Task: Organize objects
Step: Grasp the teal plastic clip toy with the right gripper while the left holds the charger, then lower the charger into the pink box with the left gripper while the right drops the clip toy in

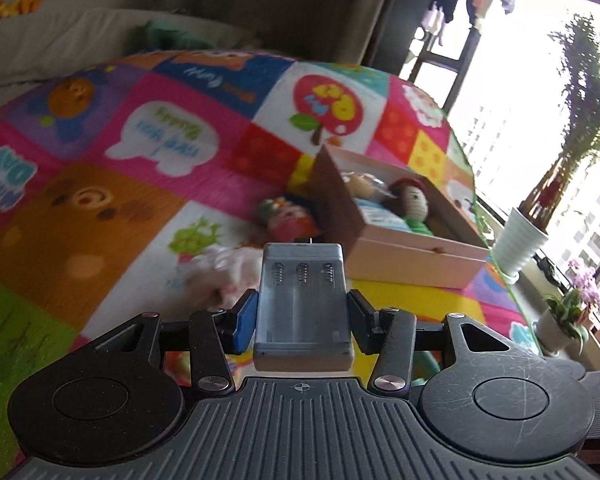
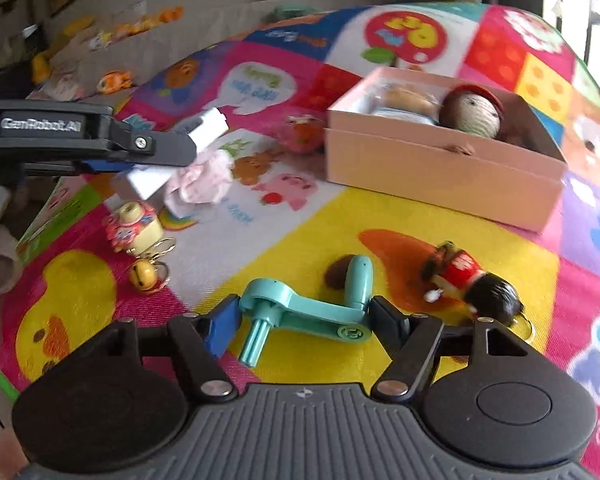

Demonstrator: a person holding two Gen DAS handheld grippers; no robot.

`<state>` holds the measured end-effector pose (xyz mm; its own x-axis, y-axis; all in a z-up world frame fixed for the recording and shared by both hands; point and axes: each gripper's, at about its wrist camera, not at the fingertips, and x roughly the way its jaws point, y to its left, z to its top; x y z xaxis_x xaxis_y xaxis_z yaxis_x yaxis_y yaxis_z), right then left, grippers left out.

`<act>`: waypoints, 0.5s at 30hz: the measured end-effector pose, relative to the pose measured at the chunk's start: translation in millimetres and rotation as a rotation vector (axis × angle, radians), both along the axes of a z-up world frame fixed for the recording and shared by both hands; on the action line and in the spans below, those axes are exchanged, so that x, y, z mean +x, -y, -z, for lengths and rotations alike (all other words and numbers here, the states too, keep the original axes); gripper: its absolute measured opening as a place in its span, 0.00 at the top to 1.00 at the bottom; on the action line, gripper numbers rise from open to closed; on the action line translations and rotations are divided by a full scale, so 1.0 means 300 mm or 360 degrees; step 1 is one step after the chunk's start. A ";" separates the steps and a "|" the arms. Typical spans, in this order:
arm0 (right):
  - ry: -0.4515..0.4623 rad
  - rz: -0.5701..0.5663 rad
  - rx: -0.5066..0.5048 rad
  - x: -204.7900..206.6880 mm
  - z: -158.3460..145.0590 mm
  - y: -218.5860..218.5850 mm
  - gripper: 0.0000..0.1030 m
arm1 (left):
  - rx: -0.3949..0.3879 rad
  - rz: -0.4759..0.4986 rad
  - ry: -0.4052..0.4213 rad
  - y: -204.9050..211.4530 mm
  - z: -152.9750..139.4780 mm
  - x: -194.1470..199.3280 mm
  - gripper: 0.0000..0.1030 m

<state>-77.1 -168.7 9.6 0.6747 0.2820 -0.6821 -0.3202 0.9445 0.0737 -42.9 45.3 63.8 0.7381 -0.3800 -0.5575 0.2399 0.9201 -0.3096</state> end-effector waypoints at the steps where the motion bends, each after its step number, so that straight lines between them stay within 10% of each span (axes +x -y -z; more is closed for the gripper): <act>1: 0.0029 -0.0001 -0.0033 -0.003 -0.001 -0.005 0.32 | -0.0005 0.0000 -0.0004 -0.005 0.005 0.001 0.49; 15: 0.0381 0.0291 0.0176 0.033 -0.244 0.325 0.32 | 0.0098 0.0394 0.0257 0.283 -0.174 0.299 0.49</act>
<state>-67.2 -266.2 82.8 0.8586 0.2046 -0.4700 -0.1663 0.9785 0.1222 46.8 -39.7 115.9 0.7081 -0.5286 -0.4681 0.5008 0.8434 -0.1949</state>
